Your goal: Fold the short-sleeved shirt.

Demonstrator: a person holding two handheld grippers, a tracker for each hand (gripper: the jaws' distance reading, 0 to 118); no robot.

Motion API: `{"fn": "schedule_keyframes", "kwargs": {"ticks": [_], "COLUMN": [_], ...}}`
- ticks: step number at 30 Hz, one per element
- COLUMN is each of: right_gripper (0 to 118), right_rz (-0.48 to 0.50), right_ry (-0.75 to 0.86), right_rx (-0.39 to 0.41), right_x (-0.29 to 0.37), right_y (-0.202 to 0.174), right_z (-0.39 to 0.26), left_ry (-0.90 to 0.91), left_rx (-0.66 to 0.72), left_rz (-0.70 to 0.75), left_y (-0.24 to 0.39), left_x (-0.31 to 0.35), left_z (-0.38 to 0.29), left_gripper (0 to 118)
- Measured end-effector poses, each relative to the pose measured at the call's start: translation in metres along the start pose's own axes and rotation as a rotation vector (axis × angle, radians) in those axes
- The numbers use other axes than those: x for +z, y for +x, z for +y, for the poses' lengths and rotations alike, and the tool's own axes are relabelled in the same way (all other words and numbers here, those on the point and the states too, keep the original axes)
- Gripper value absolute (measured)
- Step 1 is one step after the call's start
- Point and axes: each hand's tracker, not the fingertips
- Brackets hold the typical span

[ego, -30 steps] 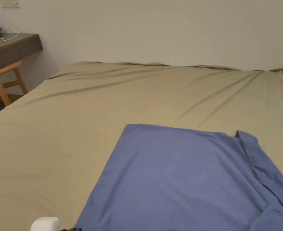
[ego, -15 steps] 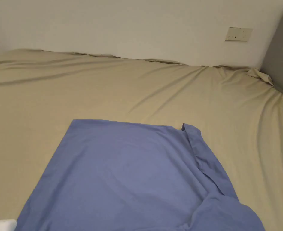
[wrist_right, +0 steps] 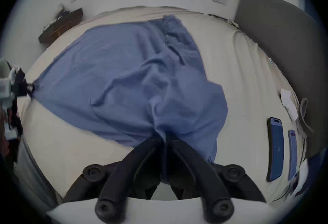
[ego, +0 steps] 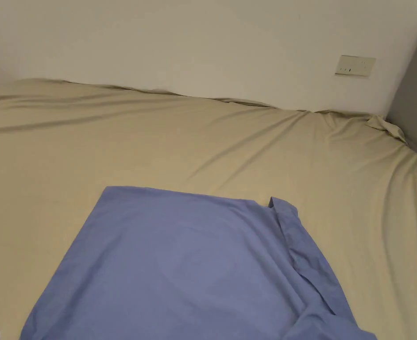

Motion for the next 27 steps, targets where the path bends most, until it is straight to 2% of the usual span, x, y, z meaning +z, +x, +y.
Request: {"fn": "schedule_keyframes", "kwargs": {"ticks": [2, 3, 8, 13, 16, 20, 21, 24, 25, 26, 27], "right_gripper": [6, 6, 6, 6, 6, 6, 6, 8, 24, 60, 105], "right_rz": [0.076, 0.088, 0.086, 0.096, 0.097, 0.105, 0.077, 0.091, 0.088, 0.084, 0.034], "right_ry": [0.047, 0.044, 0.111, 0.11, 0.077, -0.043, -0.058, -0.099, -0.09, -0.089, -0.087], "right_rx": [-0.112, -0.132, -0.088, -0.051, -0.004, 0.011, 0.019, 0.04, 0.035, 0.035, 0.033], "right_x": [0.011, 0.014, 0.038, 0.034, 0.01, -0.041, -0.053, -0.089, -0.097, -0.103, -0.107], "right_y": [0.006, 0.007, 0.007, 0.019, 0.028, 0.038, 0.038, 0.042, 0.043, 0.045, 0.045], "right_z": [0.002, 0.004, 0.029, 0.088, 0.13, 0.178, 0.187, 0.202, 0.202, 0.202, 0.202], "left_ry": [-0.003, -0.001, 0.013, 0.018, -0.03, -0.117, -0.149, -0.194, -0.206, -0.189, -0.182], "left_rx": [-0.001, -0.002, -0.015, -0.101, -0.153, -0.243, -0.251, -0.235, -0.23, -0.196, -0.179], "left_rz": [0.005, 0.008, 0.006, 0.005, 0.001, 0.031, 0.027, 0.005, 0.008, 0.05, 0.082], "left_y": [0.004, 0.004, 0.018, 0.03, 0.033, 0.037, 0.038, 0.035, 0.032, 0.029, 0.022], "left_x": [0.003, 0.004, 0.016, 0.012, -0.01, -0.061, -0.075, -0.111, -0.121, -0.127, -0.139], "left_z": [0.001, 0.003, 0.025, 0.08, 0.122, 0.172, 0.183, 0.203, 0.207, 0.209, 0.213], "left_gripper": [6, 6, 6, 6, 6, 6, 6, 8, 15, 27, 58]}}
